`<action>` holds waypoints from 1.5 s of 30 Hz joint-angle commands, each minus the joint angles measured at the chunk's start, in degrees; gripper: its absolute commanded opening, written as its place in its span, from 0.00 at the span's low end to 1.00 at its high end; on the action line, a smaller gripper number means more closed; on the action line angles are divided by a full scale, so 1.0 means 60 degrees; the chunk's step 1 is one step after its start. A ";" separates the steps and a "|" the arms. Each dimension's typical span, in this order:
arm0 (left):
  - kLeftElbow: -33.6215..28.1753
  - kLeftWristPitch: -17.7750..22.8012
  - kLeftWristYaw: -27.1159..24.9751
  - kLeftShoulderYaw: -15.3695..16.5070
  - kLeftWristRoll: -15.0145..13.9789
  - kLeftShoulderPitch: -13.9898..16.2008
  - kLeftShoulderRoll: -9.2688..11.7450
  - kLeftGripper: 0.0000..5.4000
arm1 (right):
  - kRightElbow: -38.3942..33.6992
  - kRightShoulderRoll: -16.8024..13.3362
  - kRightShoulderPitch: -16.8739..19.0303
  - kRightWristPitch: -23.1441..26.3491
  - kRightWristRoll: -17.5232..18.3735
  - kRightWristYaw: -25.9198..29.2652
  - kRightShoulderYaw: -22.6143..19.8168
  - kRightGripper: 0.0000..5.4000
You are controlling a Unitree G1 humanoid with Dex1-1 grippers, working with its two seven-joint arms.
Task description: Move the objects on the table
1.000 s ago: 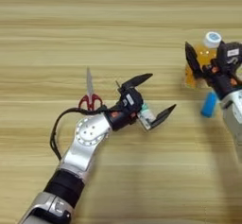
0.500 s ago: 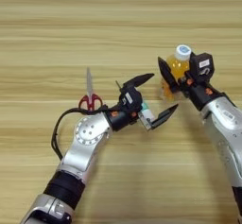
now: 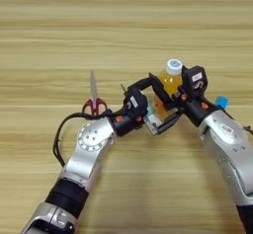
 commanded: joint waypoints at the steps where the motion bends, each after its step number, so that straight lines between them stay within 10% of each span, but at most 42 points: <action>1: 0.0042 0.0118 0.0048 0.0036 0.0047 -0.0008 -0.0009 1.00 | -0.0375 0.0116 0.0031 0.0128 0.0130 0.0097 0.0124 0.66; 21: 0.0501 0.0177 0.0304 0.0084 0.0361 -0.0172 0.0041 1.00 | -0.0916 0.0302 0.0028 0.0426 0.0175 0.0039 0.0563 0.66; 45: 0.0536 0.0053 0.0236 0.0300 0.0232 -0.0183 -0.0028 0.64 | -0.0438 0.0250 0.0024 0.0338 0.0120 0.0046 0.0410 0.66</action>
